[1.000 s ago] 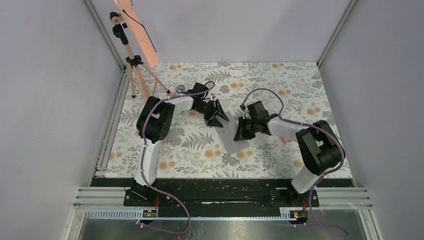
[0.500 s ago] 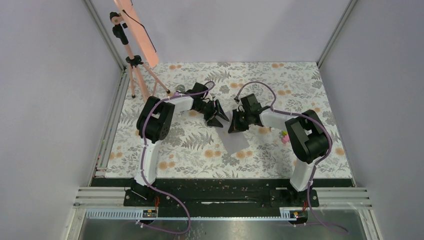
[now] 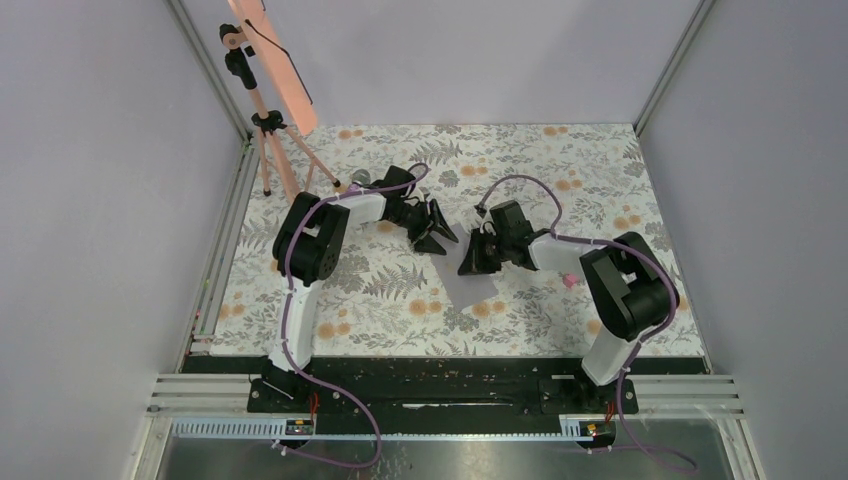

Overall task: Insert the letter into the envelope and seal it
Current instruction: Seal the envelope flap on the envelope.

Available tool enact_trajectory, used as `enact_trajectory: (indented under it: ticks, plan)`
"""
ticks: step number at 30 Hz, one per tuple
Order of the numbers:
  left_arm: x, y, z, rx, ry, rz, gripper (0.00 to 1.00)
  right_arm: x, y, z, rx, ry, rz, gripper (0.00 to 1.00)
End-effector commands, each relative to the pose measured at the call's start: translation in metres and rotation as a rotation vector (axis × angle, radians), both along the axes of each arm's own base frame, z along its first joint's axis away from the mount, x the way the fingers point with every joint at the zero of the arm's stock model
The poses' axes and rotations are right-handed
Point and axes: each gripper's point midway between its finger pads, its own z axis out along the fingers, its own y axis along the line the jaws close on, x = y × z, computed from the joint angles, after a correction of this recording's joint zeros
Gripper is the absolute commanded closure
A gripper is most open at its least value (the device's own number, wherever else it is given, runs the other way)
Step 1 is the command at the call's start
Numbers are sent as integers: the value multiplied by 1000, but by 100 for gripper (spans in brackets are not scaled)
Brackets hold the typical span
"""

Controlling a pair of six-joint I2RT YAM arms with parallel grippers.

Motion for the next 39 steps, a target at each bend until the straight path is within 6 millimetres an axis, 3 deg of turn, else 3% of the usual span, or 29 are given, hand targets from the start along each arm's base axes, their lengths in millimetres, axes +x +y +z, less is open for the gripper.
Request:
enact_trajectory:
  ticks: [1, 4, 8, 18, 24, 30, 33, 36, 39]
  plan:
    - [2, 15, -30, 88, -10, 34, 48, 32, 29, 21, 115, -110, -3, 100]
    - [1, 14, -31, 84, -2, 36, 48, 40, 31, 1, 67, -66, 5, 100]
    - [2, 14, -29, 78, -4, 40, 48, 33, 27, -13, 33, -25, 20, 100]
    - [8, 10, -23, 64, -11, 43, 48, -22, -2, -16, -58, 42, 96, 100]
    - [10, 9, -20, 60, -13, 47, 48, -15, 6, -8, -87, 22, 133, 100]
    - [8, 9, -19, 56, -8, 46, 48, 29, 16, -15, -139, -22, 61, 100]
    - [5, 10, -16, 52, -10, 40, 48, 42, 15, -18, -169, -44, 44, 100]
    - [2, 11, -17, 52, -5, 34, 48, 37, 14, -18, -164, -33, 33, 100]
    - [2, 11, -17, 47, -4, 37, 48, 20, 8, -21, -163, 6, 36, 100]
